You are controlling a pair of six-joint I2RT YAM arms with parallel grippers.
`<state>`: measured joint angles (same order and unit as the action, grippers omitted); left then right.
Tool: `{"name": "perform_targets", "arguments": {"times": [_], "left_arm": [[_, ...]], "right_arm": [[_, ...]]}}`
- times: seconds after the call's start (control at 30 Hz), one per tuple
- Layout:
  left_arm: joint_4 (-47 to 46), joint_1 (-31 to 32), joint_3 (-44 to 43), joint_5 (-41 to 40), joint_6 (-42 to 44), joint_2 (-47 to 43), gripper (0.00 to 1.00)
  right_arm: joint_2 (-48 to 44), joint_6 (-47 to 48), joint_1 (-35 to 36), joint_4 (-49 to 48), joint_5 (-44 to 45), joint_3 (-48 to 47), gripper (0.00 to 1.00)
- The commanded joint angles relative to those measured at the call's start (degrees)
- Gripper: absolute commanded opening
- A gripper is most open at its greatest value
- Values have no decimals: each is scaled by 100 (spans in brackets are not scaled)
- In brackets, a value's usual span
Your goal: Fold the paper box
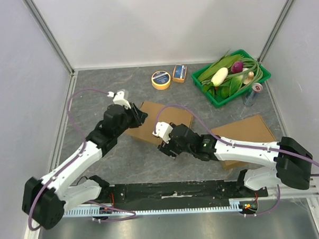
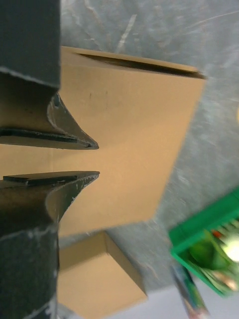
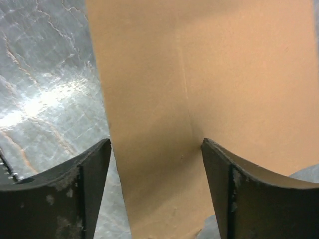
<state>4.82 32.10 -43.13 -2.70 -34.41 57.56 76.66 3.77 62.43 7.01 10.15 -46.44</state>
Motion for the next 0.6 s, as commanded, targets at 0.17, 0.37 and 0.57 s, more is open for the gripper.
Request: {"name": "perform_targets", "arguments": {"times": [0.17, 0.37, 0.57], "left_arm": [[-1571, -46, 1579, 516, 146, 861, 26], [-1897, -46, 2072, 323, 40, 783, 24], [-1643, -151, 1853, 604, 101, 582, 29]], "right_arm": [[-1573, -3276, -872, 126, -1901, 460, 92], [-1524, -3927, -1663, -225, -2641, 460, 90], [-943, -4192, -2086, -2175, -3072, 1557, 54]]}}
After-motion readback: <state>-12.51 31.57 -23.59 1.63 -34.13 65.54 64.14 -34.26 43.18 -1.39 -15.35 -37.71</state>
